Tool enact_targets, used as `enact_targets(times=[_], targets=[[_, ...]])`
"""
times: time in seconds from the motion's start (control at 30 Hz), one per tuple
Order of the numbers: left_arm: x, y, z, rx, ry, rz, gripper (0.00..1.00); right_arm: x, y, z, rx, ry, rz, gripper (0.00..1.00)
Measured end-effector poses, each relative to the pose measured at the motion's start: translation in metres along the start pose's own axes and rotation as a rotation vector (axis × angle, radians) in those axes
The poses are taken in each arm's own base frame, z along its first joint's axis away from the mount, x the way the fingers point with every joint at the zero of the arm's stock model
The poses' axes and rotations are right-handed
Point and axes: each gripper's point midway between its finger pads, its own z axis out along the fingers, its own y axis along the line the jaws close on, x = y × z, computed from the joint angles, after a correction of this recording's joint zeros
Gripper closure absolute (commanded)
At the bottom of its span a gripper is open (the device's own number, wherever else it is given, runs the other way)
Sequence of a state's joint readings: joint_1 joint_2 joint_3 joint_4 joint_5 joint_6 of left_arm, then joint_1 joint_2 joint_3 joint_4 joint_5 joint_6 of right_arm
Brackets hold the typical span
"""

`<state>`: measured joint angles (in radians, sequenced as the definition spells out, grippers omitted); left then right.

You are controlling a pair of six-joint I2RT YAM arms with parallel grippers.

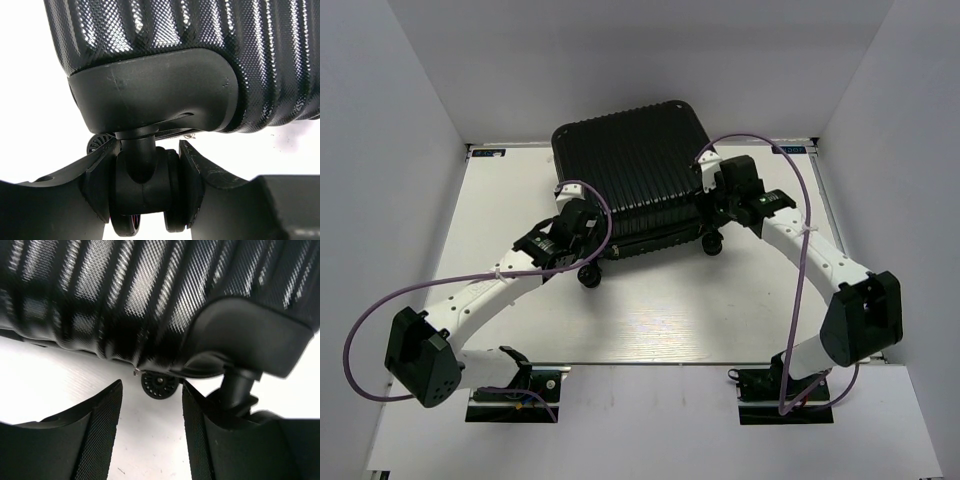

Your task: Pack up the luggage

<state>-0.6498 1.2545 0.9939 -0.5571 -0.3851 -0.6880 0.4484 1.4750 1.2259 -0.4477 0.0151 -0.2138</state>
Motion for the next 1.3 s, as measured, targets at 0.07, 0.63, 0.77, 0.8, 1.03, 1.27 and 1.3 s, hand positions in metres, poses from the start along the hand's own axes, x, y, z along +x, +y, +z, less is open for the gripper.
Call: enact_targets(times=[0.07,0.63,0.77,0.8,1.03,1.27,1.3], targets=[[0.001,0.0,0.0,-0.002,0.003,0.002,0.8,-0.003,0.004,-0.001,-0.027,-0.013,0.0,0.46],[0.001,0.003,0.003,-0.029,0.008,0.0,0.85,0.064,0.076,-0.006,-0.226,0.022,-0.046,0.45],[0.0,0.003,0.004,-0.031,0.006,-0.003,0.86,0.079,0.056,0.022,-0.057,0.035,0.003,0.37],[0.0,0.003,0.004,-0.032,0.006,-0.003,0.86,0.081,0.051,0.027,-0.023,0.027,0.015,0.36],[0.001,0.003,0.004,-0.032,0.006,-0.009,0.86,0.067,0.037,0.048,0.099,-0.128,0.086,0.36],[0.001,0.003,0.003,-0.031,0.005,-0.019,0.89,0.037,0.033,0.049,0.128,-0.268,0.123,0.4],[0.001,0.003,0.003,-0.03,0.004,-0.019,0.89,0.038,0.033,0.05,0.137,-0.27,0.127,0.44]])
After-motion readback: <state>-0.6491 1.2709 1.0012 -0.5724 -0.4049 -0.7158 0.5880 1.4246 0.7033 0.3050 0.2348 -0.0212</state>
